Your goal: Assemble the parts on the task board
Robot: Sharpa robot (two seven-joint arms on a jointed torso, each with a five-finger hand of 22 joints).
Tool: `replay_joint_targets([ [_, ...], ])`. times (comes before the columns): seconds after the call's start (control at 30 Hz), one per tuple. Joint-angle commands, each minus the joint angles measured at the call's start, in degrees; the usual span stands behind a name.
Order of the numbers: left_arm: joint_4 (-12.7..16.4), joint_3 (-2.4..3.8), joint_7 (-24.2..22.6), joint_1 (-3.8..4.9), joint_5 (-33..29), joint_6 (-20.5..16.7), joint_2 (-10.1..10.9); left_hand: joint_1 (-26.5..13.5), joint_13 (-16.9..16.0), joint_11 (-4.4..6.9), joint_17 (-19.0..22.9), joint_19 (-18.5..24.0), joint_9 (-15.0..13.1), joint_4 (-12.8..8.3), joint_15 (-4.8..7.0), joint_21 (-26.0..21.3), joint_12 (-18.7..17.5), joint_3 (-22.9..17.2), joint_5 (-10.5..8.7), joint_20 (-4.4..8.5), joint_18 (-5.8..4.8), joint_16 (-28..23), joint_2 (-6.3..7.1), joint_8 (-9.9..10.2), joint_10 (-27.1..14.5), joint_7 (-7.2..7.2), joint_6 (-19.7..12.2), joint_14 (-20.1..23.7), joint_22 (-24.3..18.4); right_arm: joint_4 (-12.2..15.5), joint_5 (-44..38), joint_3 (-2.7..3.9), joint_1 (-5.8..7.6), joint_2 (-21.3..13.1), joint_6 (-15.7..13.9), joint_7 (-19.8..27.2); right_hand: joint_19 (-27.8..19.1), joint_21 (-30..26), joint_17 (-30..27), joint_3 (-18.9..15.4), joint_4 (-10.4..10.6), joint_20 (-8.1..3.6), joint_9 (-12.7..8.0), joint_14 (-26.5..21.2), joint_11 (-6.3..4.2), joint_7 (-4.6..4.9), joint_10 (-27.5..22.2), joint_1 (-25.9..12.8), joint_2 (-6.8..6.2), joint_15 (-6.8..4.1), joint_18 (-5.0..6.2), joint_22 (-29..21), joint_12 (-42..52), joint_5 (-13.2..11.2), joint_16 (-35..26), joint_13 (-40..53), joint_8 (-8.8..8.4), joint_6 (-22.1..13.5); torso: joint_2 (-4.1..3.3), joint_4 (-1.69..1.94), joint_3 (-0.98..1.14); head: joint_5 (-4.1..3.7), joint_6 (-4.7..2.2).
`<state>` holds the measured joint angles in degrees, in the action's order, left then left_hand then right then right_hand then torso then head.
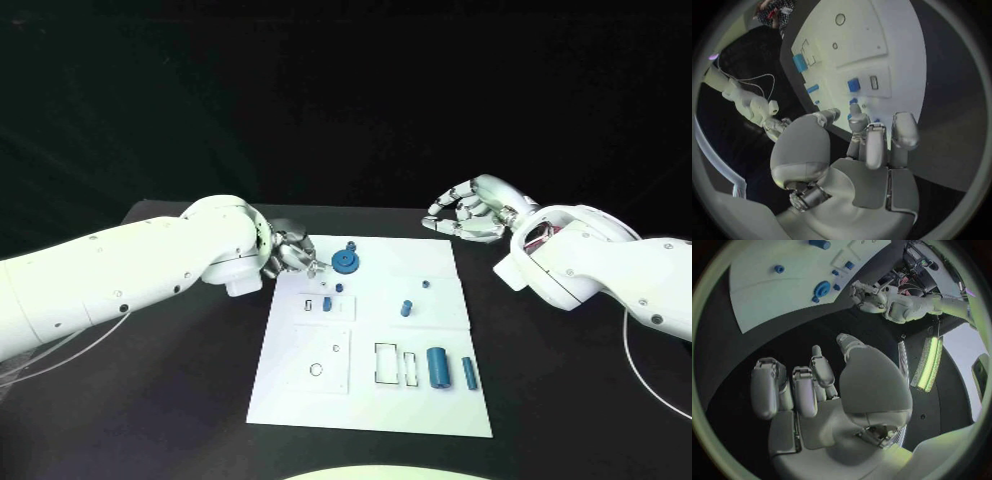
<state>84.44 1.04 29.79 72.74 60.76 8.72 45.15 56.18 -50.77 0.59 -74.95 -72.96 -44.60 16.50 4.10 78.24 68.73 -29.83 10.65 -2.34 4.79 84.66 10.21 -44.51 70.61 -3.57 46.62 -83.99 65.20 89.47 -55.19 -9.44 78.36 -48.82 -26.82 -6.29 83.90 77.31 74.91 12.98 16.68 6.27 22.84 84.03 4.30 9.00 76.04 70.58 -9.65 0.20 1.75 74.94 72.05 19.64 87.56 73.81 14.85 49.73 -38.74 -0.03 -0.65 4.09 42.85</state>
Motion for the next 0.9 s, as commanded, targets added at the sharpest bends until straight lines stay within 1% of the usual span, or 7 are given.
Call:
replay_joint_targets([
  [0.03,-1.6,0.10,-1.4,1.27,-2.0,-0.8,-0.6,1.2,0.6,-1.02,-4.1,0.2,1.8,0.1,-1.03,-0.4,-0.3,1.3,0.12,-0.70,0.62,-0.2,-0.19,3.2,-0.6,-1.12,-1.7,-3.1,-0.1,-0.1,-0.5,0.00,-0.02,0.1,0.7,0.6,-0.2,-0.2,10.8,-0.4,0.0,-0.01,-0.1,4.8,-0.01,0.02,-0.3,-0.5,0.12,-0.03,1.02,10.4,0.1,0.2,-0.3,0.0,0.18,-0.6,-0.07,-0.05,-0.03,0.19,-0.32],
  [0.13,-3.8,0.17,-1.5,2.03,-1.2,-0.5,-1.7,1.7,0.7,-1.54,-4.4,0.0,3.4,0.1,-1.49,-0.4,-0.3,2.2,0.16,-1.10,0.58,0.0,-0.19,5.3,-0.8,-1.71,-2.2,-3.2,0.1,-0.2,-0.5,-0.01,-0.02,0.1,0.7,0.6,-0.2,-0.2,10.8,-0.4,0.0,-0.01,-0.1,4.8,-0.01,0.02,-0.3,-0.5,0.12,-0.03,1.02,10.4,0.1,0.2,-0.3,0.0,0.18,-0.6,-0.12,-0.03,-0.06,0.22,-0.50],
  [0.2,-5.7,0.18,-1.6,2.33,-0.6,0.1,-2.7,1.8,0.7,-1.61,-4.3,0.0,3.7,0.1,-1.55,-0.4,-0.3,2.4,0.14,-1.16,0.59,0.0,-0.19,5.5,-0.9,-1.78,-2.1,-3.2,0.1,-0.2,-0.5,-0.01,-0.02,0.2,0.7,0.6,-0.3,-0.3,10.8,-0.4,0.0,-0.01,-0.1,4.8,-0.01,0.02,-0.2,-0.5,0.13,-0.03,1.04,10.3,0.2,0.2,-0.3,0.0,0.19,-0.6,-0.18,-0.05,-0.12,0.26,-0.57],
  [0.33,-9.0,0.13,-1.5,2.58,0.1,1.2,-4.6,1.8,1.0,-1.73,-4.4,0.0,4.2,0.2,-1.68,-0.4,-0.4,2.9,0.08,-1.29,0.59,0.0,-0.08,6.0,-1.1,-1.90,-1.9,-3.2,0.1,-0.2,-0.5,-0.01,-0.02,0.2,0.8,0.6,-0.2,-0.3,10.8,-0.4,-0.1,-0.01,-0.1,4.8,-0.01,0.02,-0.2,-0.4,0.14,-0.03,1.03,10.3,0.2,0.2,-0.3,0.0,0.20,-0.6,-0.26,-0.09,-0.12,0.33,-0.65],
  [0.53,-14.5,-0.22,-1.9,2.68,0.2,3.1,-7.8,1.7,1.9,-1.83,-4.2,0.1,4.5,0.2,-1.77,-0.5,-0.9,3.3,0.07,-1.38,0.64,-0.1,-0.07,6.3,-1.7,-2.00,-1.9,-3.1,-0.1,-0.2,-0.5,-0.01,-0.02,0.1,0.8,0.6,-0.3,-0.4,10.8,-0.4,-0.1,-0.01,-0.1,4.8,-0.02,0.01,-0.3,-0.4,0.17,-0.03,1.05,10.3,0.1,0.3,-0.3,0.0,0.21,-0.6,-0.34,-0.07,-0.22,0.47,-0.71],
  [0.73,-18.9,-0.85,-2.4,2.63,0.1,5.2,-10.4,1.7,2.1,-1.88,-4.1,0.2,4.7,0.2,-1.81,-0.6,-1.0,3.4,0.09,-1.43,0.66,-0.1,-0.16,6.5,-1.9,-2.04,-1.8,-3.1,-0.2,-0.1,-0.5,-0.01,-0.02,0.1,0.8,0.6,-0.3,-0.4,10.8,-0.4,-0.1,-0.01,-0.1,4.8,-0.02,0.01,-0.3,-0.4,0.17,-0.03,1.05,10.3,0.1,0.3,-0.3,0.0,0.21,-0.6,-0.32,-0.14,-0.20,0.63,-0.58],
  [0.9,-22.1,-1.47,-2.7,2.49,0.2,6.7,-12.1,1.8,2.9,-1.98,-3.9,0.4,5.0,0.2,-1.92,-0.8,-1.5,3.7,0.10,-1.53,0.73,-0.2,-0.40,6.9,-2.5,-2.15,-1.9,-3.0,-0.5,-0.1,-0.5,-0.01,-0.02,0.2,0.6,0.6,-0.3,-0.3,10.8,-0.4,-0.1,-0.01,-0.1,4.8,-0.02,0.01,-0.3,-0.3,0.20,-0.04,1.04,10.3,0.1,0.4,-0.3,-0.1,0.22,-0.6,-0.38,-0.15,-0.18,0.45,-0.39],
])
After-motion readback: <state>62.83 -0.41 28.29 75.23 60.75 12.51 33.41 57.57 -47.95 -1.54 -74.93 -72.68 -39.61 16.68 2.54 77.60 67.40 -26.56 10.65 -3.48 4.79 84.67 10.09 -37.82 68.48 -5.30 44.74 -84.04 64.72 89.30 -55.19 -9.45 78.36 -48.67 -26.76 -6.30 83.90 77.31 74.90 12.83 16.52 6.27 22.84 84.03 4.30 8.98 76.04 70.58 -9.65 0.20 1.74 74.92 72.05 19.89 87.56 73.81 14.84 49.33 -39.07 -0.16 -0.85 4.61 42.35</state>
